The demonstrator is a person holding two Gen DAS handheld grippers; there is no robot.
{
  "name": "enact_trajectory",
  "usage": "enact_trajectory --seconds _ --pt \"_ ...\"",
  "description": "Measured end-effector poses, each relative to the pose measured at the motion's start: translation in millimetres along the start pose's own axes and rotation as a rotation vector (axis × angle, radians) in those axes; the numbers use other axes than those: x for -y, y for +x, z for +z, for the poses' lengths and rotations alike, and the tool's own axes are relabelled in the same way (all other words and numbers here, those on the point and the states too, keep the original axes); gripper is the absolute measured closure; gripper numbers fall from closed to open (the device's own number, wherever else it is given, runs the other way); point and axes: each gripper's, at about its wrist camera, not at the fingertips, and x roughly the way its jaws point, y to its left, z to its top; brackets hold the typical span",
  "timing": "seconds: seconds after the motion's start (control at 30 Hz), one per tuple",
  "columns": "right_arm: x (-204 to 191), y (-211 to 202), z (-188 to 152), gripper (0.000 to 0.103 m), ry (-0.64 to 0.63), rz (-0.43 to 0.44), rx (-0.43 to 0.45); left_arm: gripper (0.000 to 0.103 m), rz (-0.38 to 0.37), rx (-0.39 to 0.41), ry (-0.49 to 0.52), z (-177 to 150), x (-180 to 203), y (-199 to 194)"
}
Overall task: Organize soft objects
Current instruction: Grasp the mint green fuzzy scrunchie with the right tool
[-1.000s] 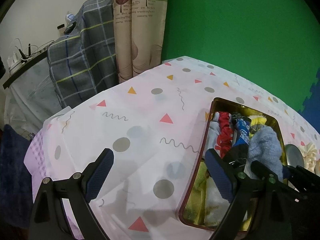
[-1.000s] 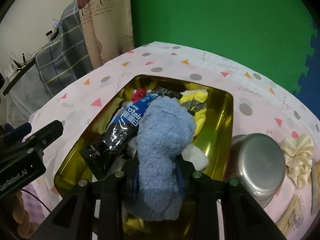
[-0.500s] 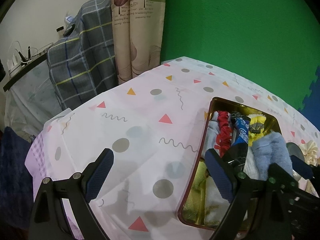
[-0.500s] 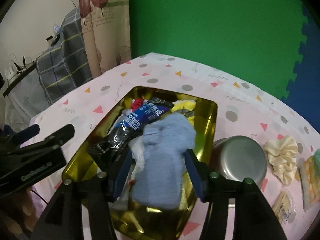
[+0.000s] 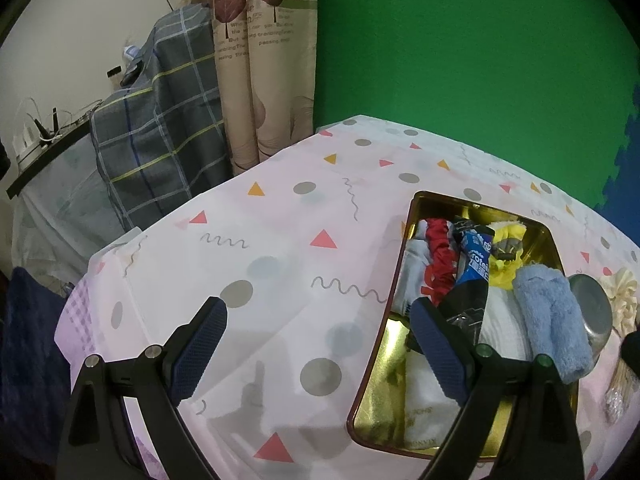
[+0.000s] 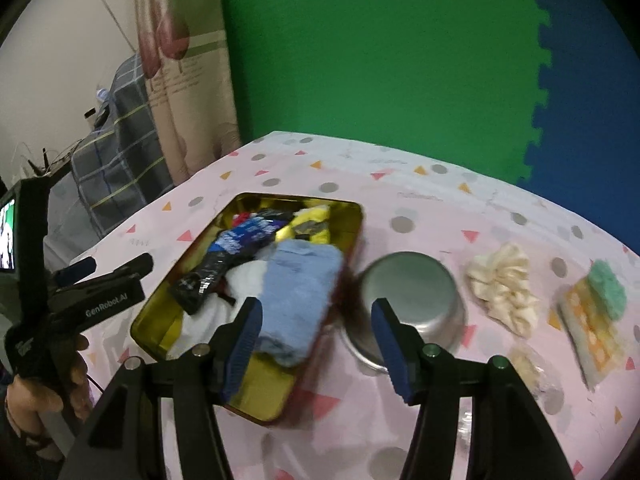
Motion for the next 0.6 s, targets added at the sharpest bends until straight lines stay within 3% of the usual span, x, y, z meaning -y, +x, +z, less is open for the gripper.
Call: enact_trajectory --seconds 0.2,0.4,0.6 --pt "50.2 -14.3 -3.1 0.045 0.064 -0.076 0.022 0.011 0.001 0.017 0.033 -1.5 7.7 -2.8" --pt "133.5 -27.6 -7.3 0.045 0.118 -0.273 0.031 0.011 0.002 0.019 0.062 -2.6 14.2 -2.6" --pt "199.6 -29.9 -2.9 0.045 0.137 -0.403 0.038 0.011 -0.012 0.045 0.111 -5.0 25.7 -9.1"
